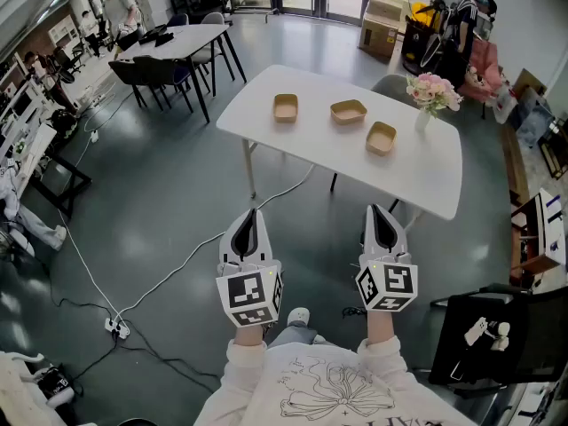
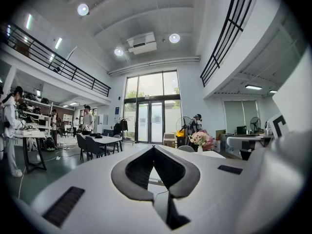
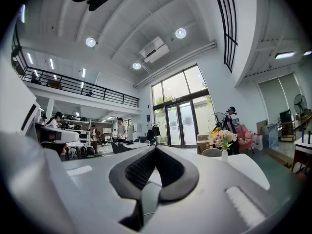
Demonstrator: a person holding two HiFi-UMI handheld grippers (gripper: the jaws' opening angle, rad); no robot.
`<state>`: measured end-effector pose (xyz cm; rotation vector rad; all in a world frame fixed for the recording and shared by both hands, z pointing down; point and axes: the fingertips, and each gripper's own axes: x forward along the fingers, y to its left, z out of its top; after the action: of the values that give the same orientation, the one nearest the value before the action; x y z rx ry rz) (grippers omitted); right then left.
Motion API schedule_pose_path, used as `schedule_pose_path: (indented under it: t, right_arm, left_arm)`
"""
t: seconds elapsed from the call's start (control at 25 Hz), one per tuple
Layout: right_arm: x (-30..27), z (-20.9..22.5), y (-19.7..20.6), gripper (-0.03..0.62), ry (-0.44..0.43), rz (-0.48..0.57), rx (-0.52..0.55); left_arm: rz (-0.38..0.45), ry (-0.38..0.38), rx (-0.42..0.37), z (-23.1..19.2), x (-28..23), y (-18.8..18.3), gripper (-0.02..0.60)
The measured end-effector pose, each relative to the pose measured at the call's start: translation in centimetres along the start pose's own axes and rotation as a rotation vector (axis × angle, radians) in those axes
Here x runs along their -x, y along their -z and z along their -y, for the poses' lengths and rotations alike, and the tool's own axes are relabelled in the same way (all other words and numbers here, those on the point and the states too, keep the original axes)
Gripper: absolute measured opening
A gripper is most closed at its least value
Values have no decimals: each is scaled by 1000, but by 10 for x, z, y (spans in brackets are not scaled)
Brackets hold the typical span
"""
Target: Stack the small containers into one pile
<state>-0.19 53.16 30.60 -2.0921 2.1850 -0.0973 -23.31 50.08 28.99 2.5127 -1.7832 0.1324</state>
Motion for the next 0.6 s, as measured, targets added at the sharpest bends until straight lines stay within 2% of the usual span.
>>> schedule_pose_path:
  t: [0.6]
  right_arm:
    - [-34, -4, 0, 11, 38, 30, -10]
  left_arm:
    - [2, 24, 10, -22, -38, -1, 6]
